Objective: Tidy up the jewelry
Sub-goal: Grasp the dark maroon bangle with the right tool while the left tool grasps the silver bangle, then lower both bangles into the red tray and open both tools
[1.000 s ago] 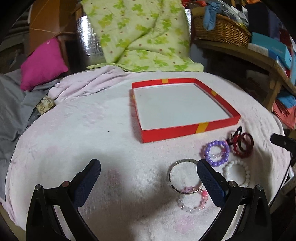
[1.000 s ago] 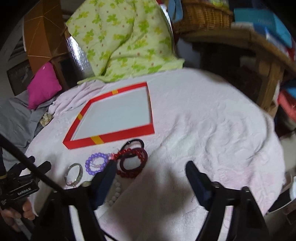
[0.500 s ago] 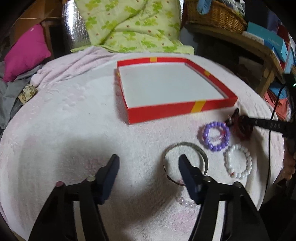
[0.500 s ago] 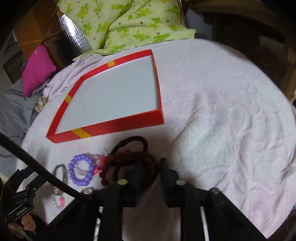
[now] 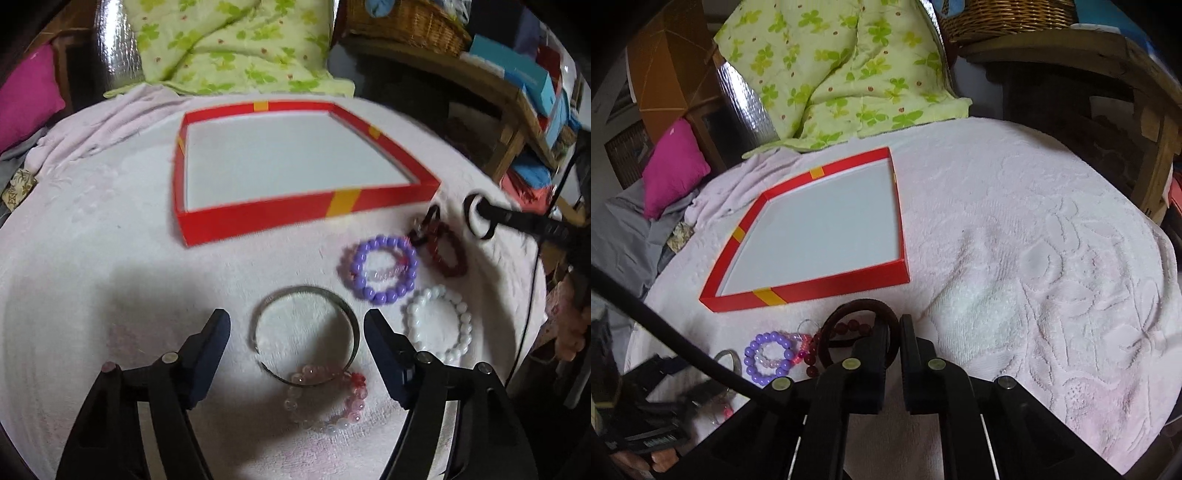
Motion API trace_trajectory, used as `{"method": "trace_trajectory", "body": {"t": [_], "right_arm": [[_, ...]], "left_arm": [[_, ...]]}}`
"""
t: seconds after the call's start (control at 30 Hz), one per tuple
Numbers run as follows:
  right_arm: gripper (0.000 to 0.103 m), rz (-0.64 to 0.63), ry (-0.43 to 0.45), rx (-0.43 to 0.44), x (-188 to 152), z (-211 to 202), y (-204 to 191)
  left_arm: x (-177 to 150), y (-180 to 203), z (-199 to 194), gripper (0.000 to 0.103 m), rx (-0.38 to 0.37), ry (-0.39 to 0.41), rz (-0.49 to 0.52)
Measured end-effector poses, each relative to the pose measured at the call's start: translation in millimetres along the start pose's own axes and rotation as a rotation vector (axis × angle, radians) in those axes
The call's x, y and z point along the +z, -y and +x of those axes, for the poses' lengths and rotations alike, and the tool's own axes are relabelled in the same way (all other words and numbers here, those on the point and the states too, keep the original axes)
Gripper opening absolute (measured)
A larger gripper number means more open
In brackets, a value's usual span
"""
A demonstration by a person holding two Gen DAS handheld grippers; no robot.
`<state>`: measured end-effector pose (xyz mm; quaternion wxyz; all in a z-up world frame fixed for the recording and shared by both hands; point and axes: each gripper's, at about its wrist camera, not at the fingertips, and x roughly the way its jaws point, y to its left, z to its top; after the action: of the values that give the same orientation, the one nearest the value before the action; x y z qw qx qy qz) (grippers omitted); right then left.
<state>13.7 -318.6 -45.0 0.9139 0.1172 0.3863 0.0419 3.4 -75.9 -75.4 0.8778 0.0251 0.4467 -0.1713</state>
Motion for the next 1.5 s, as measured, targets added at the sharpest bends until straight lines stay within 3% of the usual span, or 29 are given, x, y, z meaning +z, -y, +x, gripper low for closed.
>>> {"method": "trace_trajectory", "body": {"t": [0.2, 0.23, 0.27, 0.47, 0.87, 1.13, 1.5], "right_arm": [[0.007, 0.029, 0.086, 0.041, 5, -19, 4], [0.007, 0.029, 0.102, 0.048, 5, -22, 4], [0.007, 0.026, 0.11, 0.052, 6, -24, 3], [0.007, 0.016, 0.108, 0.053, 6, -20, -5], [0.007, -0.028, 0.187, 0.093, 20, -20, -30], [0.007, -0.043, 0.229, 0.112, 41, -7, -51], [0.007, -0.03, 0.203, 0.146, 65, 23, -70]], "left_arm": [[-1, 2, 7, 0.075, 0.011, 0.006, 0.014], [-2, 1, 7, 0.072, 0.01, 0.013, 0.017], [-1, 1, 7, 0.062, 0.007, 0.017, 0.024], [-4, 6, -4, 0.062, 0.027, 0.048, 0.04], [27, -2, -49, 0.062, 0.224, 0.187, 0.045], [55, -1, -49, 0.062, 0.301, 0.217, 0.09], [96, -5, -31, 0.062, 0.375, 0.25, 0.12]]}}
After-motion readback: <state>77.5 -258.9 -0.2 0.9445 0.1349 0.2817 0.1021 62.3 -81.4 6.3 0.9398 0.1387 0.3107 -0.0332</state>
